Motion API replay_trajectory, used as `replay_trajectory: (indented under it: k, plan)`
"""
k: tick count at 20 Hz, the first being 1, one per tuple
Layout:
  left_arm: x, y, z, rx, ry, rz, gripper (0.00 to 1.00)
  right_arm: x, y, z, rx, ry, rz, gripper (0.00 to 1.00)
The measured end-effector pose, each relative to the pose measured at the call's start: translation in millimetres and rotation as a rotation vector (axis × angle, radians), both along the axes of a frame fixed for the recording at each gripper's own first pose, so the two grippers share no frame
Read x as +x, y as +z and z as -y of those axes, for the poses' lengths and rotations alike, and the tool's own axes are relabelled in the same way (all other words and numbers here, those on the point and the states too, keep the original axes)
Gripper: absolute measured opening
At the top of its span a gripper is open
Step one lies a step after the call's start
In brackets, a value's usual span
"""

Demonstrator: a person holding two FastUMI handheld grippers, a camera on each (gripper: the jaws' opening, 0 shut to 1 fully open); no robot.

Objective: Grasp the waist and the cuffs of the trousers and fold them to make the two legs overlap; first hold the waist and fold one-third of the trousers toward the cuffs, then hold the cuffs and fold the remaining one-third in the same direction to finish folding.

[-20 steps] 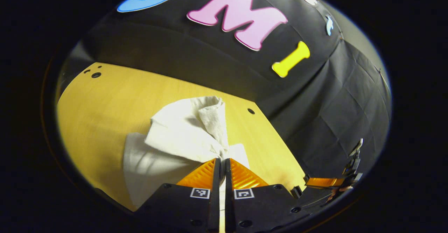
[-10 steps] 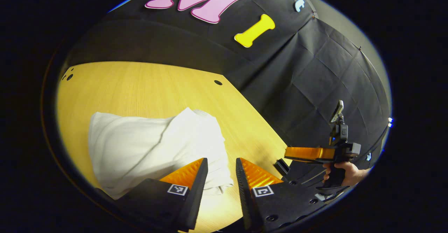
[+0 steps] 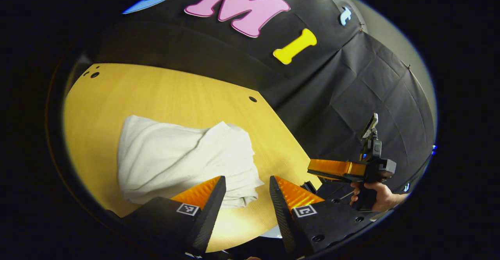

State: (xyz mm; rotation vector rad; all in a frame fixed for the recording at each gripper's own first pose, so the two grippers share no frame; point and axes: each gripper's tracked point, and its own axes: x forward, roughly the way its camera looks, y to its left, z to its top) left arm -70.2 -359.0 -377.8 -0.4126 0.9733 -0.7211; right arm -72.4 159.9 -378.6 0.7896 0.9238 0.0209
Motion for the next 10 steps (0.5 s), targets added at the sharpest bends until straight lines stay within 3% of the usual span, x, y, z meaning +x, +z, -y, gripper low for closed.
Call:
replay_trajectory:
  k: [6,10]
  plan:
    - [34,26,-89,0.040,0.241,0.024,0.73,15,38,-44,-0.015,0.137,0.096,0.53]
    - [50,41,-146,0.066,0.387,0.047,0.73,30,72,-70,0.019,0.167,0.152,0.54]
